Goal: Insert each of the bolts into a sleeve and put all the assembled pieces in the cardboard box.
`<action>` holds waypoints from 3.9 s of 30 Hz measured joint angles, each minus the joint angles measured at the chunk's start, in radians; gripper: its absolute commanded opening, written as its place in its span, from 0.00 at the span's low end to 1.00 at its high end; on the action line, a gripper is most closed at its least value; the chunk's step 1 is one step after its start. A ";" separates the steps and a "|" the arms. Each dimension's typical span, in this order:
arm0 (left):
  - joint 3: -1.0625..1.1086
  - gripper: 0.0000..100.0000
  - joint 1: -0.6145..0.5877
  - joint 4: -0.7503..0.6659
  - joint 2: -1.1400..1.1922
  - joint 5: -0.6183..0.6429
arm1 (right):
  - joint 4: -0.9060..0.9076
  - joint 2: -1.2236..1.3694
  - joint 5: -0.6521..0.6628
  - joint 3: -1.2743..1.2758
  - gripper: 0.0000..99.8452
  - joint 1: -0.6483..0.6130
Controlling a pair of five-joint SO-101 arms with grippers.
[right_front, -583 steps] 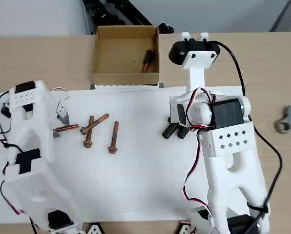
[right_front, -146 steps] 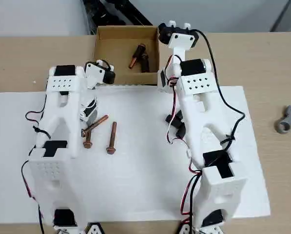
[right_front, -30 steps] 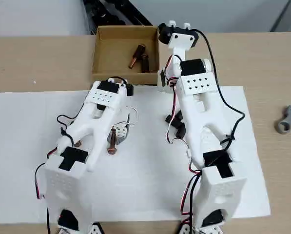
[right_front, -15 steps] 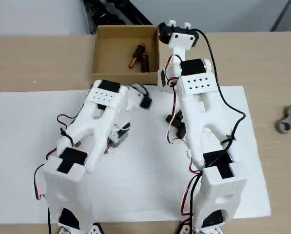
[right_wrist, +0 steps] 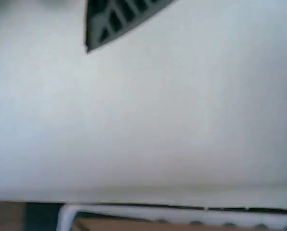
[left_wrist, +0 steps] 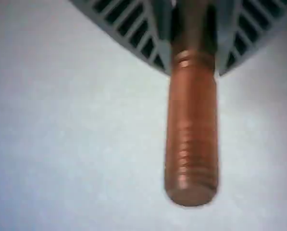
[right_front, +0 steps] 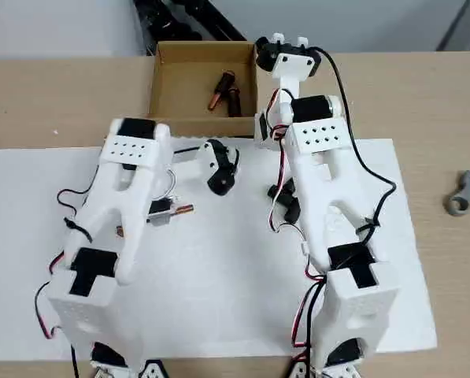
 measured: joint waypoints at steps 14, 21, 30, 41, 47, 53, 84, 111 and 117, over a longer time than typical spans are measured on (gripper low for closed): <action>0.000 0.10 -0.014 0.000 0.000 -0.149 | 0.000 0.000 0.000 0.000 0.14 0.000; 0.000 0.12 -0.031 0.000 -0.003 -0.114 | 0.000 0.000 0.000 0.000 0.14 0.000; 0.000 0.12 -0.041 0.000 -0.015 0.262 | 0.000 0.000 0.000 0.000 0.14 0.000; 0.000 0.12 -0.035 0.002 -0.015 1.132 | 0.000 0.000 0.000 0.000 0.14 0.000; 0.003 0.11 -0.029 0.002 -0.015 1.448 | -0.003 0.002 0.000 0.000 0.14 0.000; 0.003 0.11 0.018 0.005 -0.015 1.772 | -0.018 0.002 0.000 0.000 0.14 0.000; 0.172 0.11 -0.031 -0.201 -0.015 1.869 | -0.021 0.002 0.000 0.000 0.14 0.000; 0.066 0.11 -0.023 -0.215 -0.009 2.022 | -0.021 0.002 0.000 0.000 0.14 0.000; 0.087 0.11 -0.037 -0.290 0.104 2.022 | -0.021 0.002 0.000 0.000 0.14 0.000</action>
